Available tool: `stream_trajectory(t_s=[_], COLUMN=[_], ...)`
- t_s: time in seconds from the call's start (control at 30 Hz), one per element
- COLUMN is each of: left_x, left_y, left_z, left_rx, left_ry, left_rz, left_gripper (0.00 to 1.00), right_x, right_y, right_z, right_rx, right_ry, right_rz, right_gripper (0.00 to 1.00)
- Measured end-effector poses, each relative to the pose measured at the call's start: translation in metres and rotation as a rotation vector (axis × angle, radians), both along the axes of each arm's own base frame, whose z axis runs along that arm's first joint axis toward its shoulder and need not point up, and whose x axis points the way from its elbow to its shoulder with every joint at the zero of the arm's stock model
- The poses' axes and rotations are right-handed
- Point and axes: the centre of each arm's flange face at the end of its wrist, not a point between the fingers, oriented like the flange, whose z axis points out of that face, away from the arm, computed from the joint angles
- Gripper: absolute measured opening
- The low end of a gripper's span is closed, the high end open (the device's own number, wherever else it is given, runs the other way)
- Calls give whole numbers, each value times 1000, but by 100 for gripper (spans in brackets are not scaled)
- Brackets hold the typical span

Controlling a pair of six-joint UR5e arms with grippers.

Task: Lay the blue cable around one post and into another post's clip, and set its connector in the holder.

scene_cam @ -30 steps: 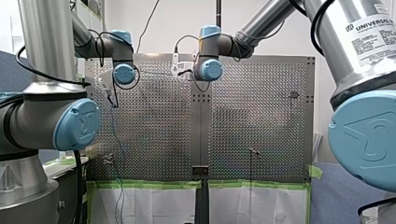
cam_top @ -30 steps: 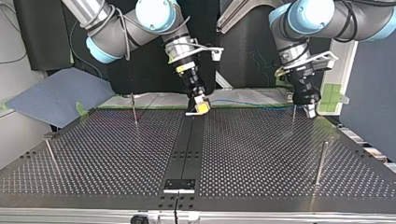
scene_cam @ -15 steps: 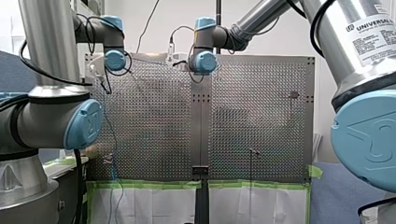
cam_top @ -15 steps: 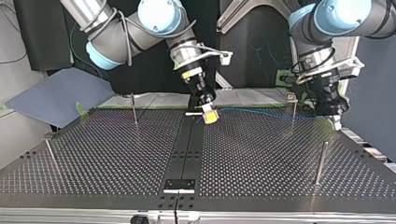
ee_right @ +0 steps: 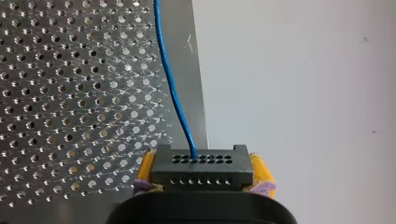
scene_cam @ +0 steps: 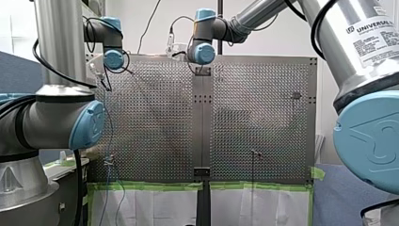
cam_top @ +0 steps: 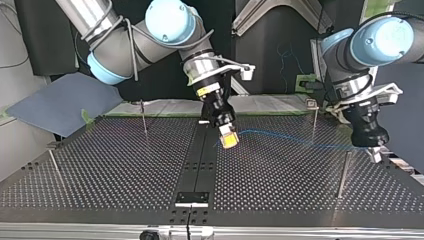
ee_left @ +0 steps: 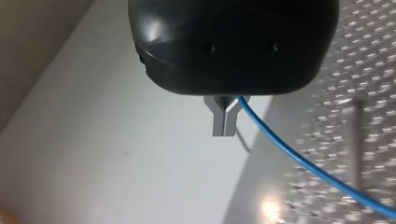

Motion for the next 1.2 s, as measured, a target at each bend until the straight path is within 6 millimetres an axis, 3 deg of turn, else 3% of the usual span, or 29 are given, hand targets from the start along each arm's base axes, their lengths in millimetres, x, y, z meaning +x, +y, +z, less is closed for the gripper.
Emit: stream_trajectory(t_s=[0.2,0.47,0.9,1.2], left_x=[7,17,61,87], left_y=[17,39,75,90], left_z=[17,15,15,-6], left_rx=[-20,-37,-22,-20], left_ry=[-37,-46,-35,7], left_rz=[-2,-11,-47,-88], left_gripper=[0,0,0,0], right_x=[10,22,36,51], right_y=[-8,-18,-32,-44], right_z=[0,-3,17,8], right_rx=[10,16,-14,-4], right_ry=[16,28,0,17], right_rz=[0,-1,-6,-9], right_gripper=[0,0,0,0])
